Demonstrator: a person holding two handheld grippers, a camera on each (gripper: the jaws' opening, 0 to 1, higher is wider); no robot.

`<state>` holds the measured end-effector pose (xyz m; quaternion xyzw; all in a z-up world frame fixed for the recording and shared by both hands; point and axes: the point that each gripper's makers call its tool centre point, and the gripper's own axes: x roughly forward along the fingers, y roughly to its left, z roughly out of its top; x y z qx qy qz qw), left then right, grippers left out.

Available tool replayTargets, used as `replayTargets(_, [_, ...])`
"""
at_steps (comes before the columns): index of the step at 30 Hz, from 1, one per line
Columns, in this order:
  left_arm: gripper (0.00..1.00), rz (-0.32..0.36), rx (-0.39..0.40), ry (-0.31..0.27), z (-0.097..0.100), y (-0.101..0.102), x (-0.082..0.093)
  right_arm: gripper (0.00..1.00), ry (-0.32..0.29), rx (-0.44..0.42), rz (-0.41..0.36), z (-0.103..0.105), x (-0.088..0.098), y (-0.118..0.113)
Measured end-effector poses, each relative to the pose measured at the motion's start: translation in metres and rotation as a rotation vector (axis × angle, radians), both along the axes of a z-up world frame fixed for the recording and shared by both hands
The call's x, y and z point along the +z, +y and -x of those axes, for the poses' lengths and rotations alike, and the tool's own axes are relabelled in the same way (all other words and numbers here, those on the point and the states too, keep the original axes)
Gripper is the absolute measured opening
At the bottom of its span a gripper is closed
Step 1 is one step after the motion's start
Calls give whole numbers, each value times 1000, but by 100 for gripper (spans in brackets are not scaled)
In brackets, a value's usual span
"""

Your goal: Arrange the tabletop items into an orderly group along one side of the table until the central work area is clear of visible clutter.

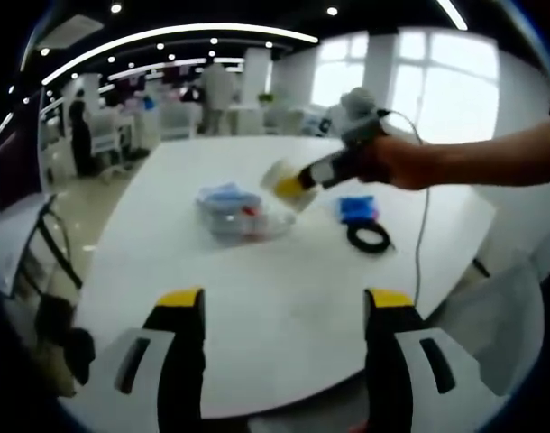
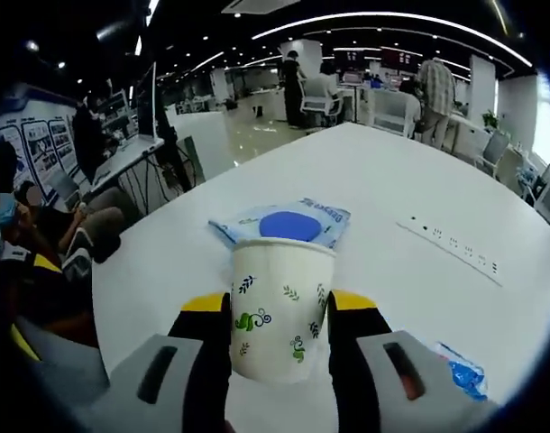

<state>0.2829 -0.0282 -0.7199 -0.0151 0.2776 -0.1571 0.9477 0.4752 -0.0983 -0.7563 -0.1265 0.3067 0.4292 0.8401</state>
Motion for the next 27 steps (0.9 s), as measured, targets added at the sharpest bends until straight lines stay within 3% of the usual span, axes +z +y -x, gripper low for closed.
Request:
replayTargets(7, [68, 33, 35, -11, -4, 7, 6, 42, -20, 78, -14, 6, 5, 19])
replayTargets(15, [67, 94, 97, -23, -14, 21, 13, 42, -63, 200, -9, 30, 4, 36])
replayTargets(27, [66, 117, 105, -67, -61, 33, 31, 42, -107, 312, -6, 63, 11, 50])
